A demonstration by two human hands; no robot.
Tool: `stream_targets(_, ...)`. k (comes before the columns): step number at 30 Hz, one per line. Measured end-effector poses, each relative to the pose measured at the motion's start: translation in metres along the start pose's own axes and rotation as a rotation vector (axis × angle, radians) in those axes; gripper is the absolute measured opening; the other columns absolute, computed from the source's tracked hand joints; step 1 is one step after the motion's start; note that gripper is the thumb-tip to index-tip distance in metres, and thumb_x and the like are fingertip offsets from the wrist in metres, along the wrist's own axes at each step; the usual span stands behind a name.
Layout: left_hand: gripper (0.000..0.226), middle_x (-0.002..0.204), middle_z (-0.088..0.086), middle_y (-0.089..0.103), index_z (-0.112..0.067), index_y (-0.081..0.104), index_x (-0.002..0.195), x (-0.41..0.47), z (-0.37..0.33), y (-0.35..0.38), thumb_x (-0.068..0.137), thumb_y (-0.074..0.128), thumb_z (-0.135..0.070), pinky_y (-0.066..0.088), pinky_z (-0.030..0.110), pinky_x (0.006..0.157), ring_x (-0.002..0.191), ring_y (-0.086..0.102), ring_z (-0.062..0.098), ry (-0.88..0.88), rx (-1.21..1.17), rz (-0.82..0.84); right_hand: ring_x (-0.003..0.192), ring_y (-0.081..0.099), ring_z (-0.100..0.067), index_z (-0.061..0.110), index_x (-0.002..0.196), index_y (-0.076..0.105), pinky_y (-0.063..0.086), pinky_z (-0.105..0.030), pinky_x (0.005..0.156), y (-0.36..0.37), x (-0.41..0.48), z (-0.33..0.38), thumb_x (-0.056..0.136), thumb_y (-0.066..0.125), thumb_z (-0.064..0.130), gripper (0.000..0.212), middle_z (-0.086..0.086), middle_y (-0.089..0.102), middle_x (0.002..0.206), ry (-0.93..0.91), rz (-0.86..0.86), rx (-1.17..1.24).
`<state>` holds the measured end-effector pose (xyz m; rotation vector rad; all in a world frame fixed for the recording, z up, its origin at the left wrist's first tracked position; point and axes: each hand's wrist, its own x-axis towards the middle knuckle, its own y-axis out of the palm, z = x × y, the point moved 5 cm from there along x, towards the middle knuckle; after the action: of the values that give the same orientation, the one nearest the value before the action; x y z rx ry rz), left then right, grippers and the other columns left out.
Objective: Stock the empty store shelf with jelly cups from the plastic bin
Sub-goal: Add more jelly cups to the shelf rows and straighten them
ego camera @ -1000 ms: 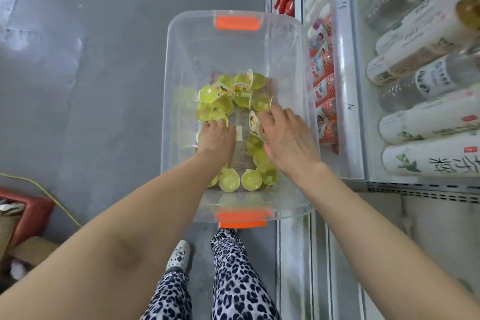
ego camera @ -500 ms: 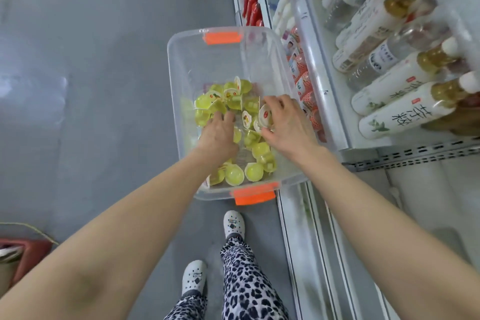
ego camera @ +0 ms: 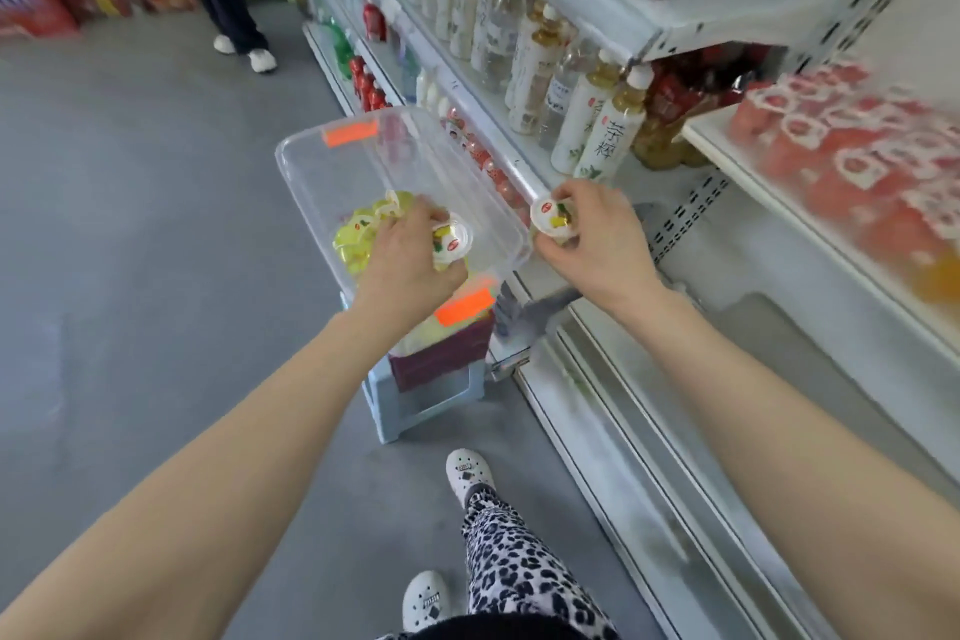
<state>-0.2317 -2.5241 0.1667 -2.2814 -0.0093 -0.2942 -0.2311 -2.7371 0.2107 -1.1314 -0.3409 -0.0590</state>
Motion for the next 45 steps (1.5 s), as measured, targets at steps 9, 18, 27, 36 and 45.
stream_targets(9,0.053,0.120,0.000,0.061,-0.020,0.052,0.127,-0.048,-0.125,0.021,0.082,0.070,-0.042,0.048,0.035,0.087,0.106,0.059,0.021,0.282,-0.120,0.117,0.101,0.054,-0.023,0.019,0.114,0.058,0.034,-0.029,0.076,-0.127,-0.131,-0.034,0.081,0.072,0.038,0.040,-0.003,0.058,0.109,0.211,-0.226,-0.061)
stream_targets(18,0.051,0.108,-0.007,0.066,-0.024,0.060,0.117,-0.089,-0.276,0.063,0.074,0.077,-0.047,0.051,0.035,0.085,0.099,0.062,0.015,0.563,-0.224,0.246,0.099,0.057,-0.021,0.020,0.112,0.062,0.043,-0.031,0.083,-0.241,-0.252,-0.083,0.079,0.075,0.041,0.041,-0.002,0.061,0.109,0.433,-0.470,-0.139)
stream_targets(27,0.056,0.109,-0.004,0.065,-0.020,0.061,0.117,-0.155,-0.430,0.118,0.071,0.080,-0.047,0.051,0.033,0.080,0.092,0.063,0.014,0.693,-0.355,0.378,0.100,0.058,-0.017,0.022,0.110,0.065,0.046,-0.037,0.089,-0.358,-0.383,-0.146,0.077,0.077,0.040,0.040,0.001,0.063,0.109,0.626,-0.637,-0.218)
stream_targets(36,0.054,0.107,-0.006,0.051,-0.024,0.058,0.107,-0.210,-0.536,0.161,0.067,0.081,-0.050,0.051,0.036,0.081,0.092,0.057,0.014,0.771,-0.357,0.408,0.094,0.058,-0.023,0.023,0.107,0.060,0.045,-0.036,0.084,-0.435,-0.500,-0.235,0.076,0.075,0.035,0.036,-0.003,0.062,0.107,0.857,-0.640,-0.308)
stream_targets(45,0.055,0.104,-0.009,0.057,-0.025,0.058,0.111,-0.244,-0.582,0.187,0.067,0.082,-0.049,0.051,0.037,0.081,0.093,0.057,0.013,0.788,-0.303,0.399,0.097,0.056,-0.022,0.029,0.099,0.056,0.035,-0.028,0.075,-0.410,-0.538,-0.311,0.075,0.074,0.036,0.031,-0.002,0.061,0.105,0.967,-0.448,-0.152)
